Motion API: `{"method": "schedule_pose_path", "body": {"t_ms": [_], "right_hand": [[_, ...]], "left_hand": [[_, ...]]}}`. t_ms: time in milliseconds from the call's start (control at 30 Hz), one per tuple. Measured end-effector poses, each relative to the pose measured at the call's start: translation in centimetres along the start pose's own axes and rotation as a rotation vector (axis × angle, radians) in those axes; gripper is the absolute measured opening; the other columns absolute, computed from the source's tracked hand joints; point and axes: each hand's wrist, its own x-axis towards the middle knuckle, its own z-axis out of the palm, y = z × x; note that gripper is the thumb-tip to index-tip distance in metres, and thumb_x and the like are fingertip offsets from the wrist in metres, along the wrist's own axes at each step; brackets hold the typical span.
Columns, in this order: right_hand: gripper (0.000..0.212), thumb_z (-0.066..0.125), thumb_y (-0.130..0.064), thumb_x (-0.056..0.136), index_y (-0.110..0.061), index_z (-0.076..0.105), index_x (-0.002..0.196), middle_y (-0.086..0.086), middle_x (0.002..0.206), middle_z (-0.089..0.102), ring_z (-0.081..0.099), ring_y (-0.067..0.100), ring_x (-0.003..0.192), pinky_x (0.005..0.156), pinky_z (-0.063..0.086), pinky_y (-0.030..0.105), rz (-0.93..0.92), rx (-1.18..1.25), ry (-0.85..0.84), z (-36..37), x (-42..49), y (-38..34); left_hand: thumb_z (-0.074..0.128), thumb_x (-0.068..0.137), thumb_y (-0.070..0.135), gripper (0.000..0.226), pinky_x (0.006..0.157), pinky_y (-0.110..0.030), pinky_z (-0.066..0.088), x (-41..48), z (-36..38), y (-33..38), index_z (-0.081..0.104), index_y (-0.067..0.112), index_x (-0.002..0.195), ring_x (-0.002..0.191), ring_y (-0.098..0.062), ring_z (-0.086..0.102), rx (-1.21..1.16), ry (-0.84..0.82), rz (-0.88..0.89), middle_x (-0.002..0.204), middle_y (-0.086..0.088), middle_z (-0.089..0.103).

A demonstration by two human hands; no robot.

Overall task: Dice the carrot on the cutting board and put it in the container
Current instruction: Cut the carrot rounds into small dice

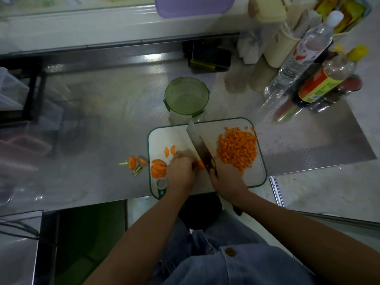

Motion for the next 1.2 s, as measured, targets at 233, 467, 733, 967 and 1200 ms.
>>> {"method": "schedule_pose_path", "body": {"t_ms": [233, 467, 733, 967, 1200], "right_hand": [[0.016, 0.044, -0.012, 0.094, -0.005, 0.049, 0.108, 0.006, 0.071, 0.050, 0.050, 0.025, 0.060, 0.052, 0.041, 0.036, 0.059, -0.008, -0.073, 1.3, 0.0, -0.4], [0.018, 0.044, -0.012, 0.094, -0.006, 0.050, 0.109, 0.013, 0.079, 0.059, 0.058, 0.031, 0.069, 0.057, 0.045, 0.040, 0.052, 0.050, -0.024, 2.2, 0.9, -0.5], [0.023, 0.051, -0.014, 0.094, -0.002, 0.053, 0.113, 0.005, 0.066, 0.055, 0.055, 0.026, 0.059, 0.053, 0.035, 0.032, 0.063, 0.103, 0.095, 0.8, 0.8, 1.2], [0.006, 0.051, -0.011, 0.092, -0.007, 0.051, 0.096, -0.008, 0.059, 0.038, 0.042, 0.016, 0.053, 0.050, 0.030, 0.030, 0.003, 0.206, 0.018, 1.5, -0.5, 0.6], [0.009, 0.052, -0.014, 0.092, -0.010, 0.047, 0.086, 0.004, 0.058, 0.044, 0.046, 0.021, 0.051, 0.050, 0.036, 0.036, 0.098, 0.238, 0.036, 1.6, -0.8, 2.6]], "left_hand": [[0.058, 0.087, 0.028, 0.018, 0.067, -0.032, 0.042, 0.0, 0.1, 0.2, 0.073, 0.023, 0.096, 0.102, -0.022, 0.052, -0.024, -0.001, -0.023, 0.093, -0.005, 0.065], [0.060, 0.085, 0.033, 0.020, 0.067, -0.032, 0.044, 0.3, 0.4, 0.0, 0.074, 0.022, 0.094, 0.101, -0.021, 0.052, -0.023, -0.008, -0.038, 0.090, -0.005, 0.066], [0.058, 0.086, 0.030, 0.018, 0.070, -0.034, 0.049, 0.1, -0.1, -0.2, 0.074, 0.022, 0.091, 0.101, -0.023, 0.052, -0.030, -0.001, 0.035, 0.085, -0.004, 0.068], [0.057, 0.087, 0.017, 0.013, 0.074, -0.036, 0.042, -0.7, -0.9, -0.9, 0.068, 0.012, 0.084, 0.096, -0.029, 0.054, -0.074, 0.113, 0.007, 0.087, -0.011, 0.064], [0.056, 0.088, 0.016, 0.015, 0.084, -0.034, 0.041, -1.2, -1.4, -1.2, 0.066, 0.013, 0.098, 0.106, -0.026, 0.049, -0.003, 0.065, 0.005, 0.103, -0.010, 0.063]]}}
